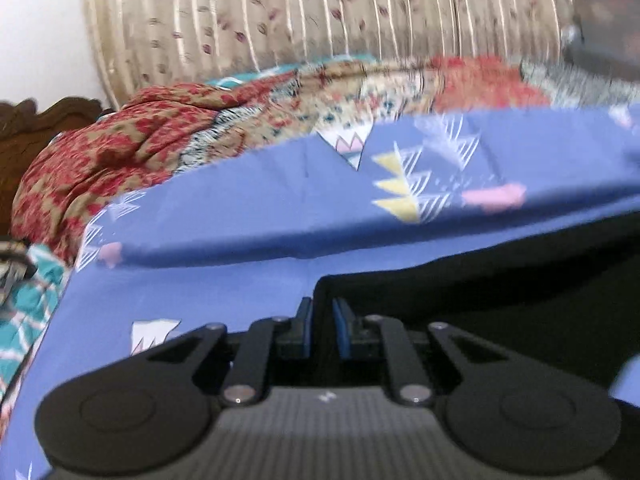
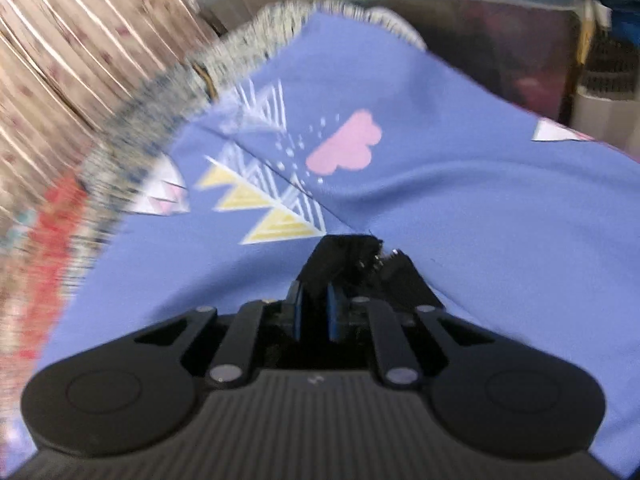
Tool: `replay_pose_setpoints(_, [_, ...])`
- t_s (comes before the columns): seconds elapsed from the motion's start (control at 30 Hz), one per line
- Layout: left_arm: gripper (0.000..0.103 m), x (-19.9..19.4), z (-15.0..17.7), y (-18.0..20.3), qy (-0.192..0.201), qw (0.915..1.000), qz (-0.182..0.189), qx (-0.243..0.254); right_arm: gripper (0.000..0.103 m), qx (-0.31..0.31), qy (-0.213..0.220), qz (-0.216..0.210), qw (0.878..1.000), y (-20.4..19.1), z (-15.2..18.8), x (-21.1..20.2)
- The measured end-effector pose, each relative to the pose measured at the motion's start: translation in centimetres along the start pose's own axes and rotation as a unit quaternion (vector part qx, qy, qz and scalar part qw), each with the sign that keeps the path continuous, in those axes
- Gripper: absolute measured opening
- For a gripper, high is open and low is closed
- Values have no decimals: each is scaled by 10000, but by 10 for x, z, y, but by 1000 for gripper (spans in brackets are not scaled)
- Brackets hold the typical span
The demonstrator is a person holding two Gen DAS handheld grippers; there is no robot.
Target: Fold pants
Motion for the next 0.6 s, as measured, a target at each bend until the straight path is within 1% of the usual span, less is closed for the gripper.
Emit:
replay_pose_setpoints(0.1, [11, -54, 12, -11, 123, 9996, 195, -183, 15, 230, 95, -406, 9989, 19, -6, -60])
replay_pose_setpoints(0.17, [11, -89, 26, -17, 207, 9989, 283, -295, 15, 319, 160, -561, 9978, 48, 5, -111])
replay_pose_setpoints(0.23, [11, -120, 42, -23, 244, 9984, 353, -365, 15, 383, 200, -618, 9972, 73, 15, -150])
replay_pose_setpoints(0.27, [11, -135, 51, -26, 264, 9981, 370, -426, 15, 437, 218, -646, 9967, 91, 23, -173])
replay_pose_setpoints(0.3, [11, -148, 59, -29, 291, 9976, 383, -497, 15, 460, 240, -641, 9966, 100, 20, -178])
replay_pose_setpoints(0.4, [11, -186, 86, -36, 305, 9964, 384, -685, 15, 561, 385, -532, 9963, 149, 43, -223])
replay_pose_setpoints(0.47, [11, -207, 103, -38, 227, 9953, 472, -811, 15, 729, 411, -408, 9957, 179, 58, -240])
replay_pose_setpoints(0.53, [11, -225, 121, -39, 104, 9937, 567, -964, 15, 909, 288, -291, 9950, 213, 82, -251])
replay_pose_setpoints(0.6, [13, -236, 143, -32, -91, 9934, 694, -904, 16, 1044, 165, -6, 9944, 239, 108, -252])
Point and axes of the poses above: each gripper's, at about its wrist camera, not at the fingertips, and x roughly the way its jaws point, y to its right, z to its underside, the point moved 1 cm from there along x, roughly the way its jaws point, and after that the axes turned 4 degrees about y, right-handed, at the moved point
